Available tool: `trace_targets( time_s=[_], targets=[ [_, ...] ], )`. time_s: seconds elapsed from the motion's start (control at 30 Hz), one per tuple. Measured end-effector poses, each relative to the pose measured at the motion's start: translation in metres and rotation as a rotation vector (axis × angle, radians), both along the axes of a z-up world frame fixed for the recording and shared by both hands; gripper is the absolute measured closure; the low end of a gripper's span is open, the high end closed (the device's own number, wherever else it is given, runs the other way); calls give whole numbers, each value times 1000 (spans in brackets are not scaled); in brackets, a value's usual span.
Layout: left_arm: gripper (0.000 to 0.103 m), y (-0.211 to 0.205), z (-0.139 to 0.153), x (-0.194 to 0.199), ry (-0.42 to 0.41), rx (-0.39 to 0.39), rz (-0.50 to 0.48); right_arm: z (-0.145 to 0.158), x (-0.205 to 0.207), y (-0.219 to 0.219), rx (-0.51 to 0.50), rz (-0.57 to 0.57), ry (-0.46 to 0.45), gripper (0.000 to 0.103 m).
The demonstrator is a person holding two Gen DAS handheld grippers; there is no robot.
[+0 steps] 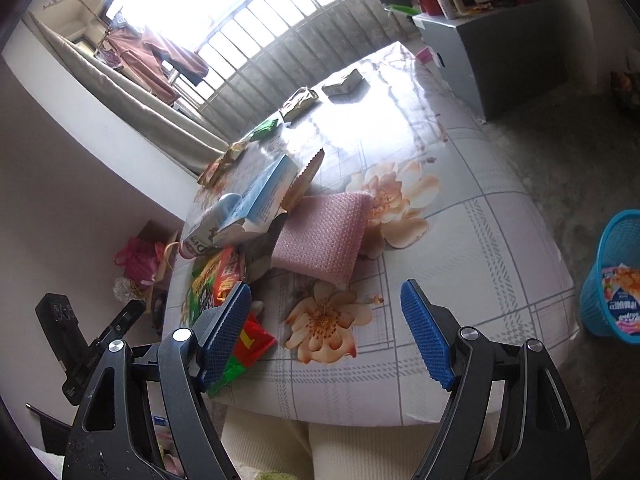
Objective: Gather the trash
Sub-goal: 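Grasp the blue medicine box with the left tool while the right tool grasps the pink sponge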
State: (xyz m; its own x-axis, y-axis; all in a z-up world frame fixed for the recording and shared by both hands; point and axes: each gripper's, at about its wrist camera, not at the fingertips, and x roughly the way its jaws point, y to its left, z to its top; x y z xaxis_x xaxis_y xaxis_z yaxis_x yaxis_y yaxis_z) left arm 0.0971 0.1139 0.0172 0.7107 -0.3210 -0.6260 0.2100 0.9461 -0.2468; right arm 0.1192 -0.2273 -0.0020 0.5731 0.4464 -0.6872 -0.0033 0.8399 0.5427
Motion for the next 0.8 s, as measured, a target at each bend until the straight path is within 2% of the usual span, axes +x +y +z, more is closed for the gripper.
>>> trace_targets(
  time_s=[0.13,0.27,0.47,0.63,0.7,0.8],
  targets=[
    [13,-5,-3,3,1,-31,-51,8,32,23,-145,144,-87,29],
    [13,-13,-11,6,15,-41,-81,4,64,52,-299,342,-133,19],
    [13,-19,-24,16,52,-42,-93,-24,90,77,-399,525,-68,19],
    [13,-24,-17,26,41,-48,-113,-33,77,80,-469,537,-65,21],
    [13,-29,-11,31,33,-44,-123,-33,74,76,-477,500,-55,28],
    [13,-41,-1,40,27,-29,-137,-32,70,66,-438,450,-36,34]
  ],
)
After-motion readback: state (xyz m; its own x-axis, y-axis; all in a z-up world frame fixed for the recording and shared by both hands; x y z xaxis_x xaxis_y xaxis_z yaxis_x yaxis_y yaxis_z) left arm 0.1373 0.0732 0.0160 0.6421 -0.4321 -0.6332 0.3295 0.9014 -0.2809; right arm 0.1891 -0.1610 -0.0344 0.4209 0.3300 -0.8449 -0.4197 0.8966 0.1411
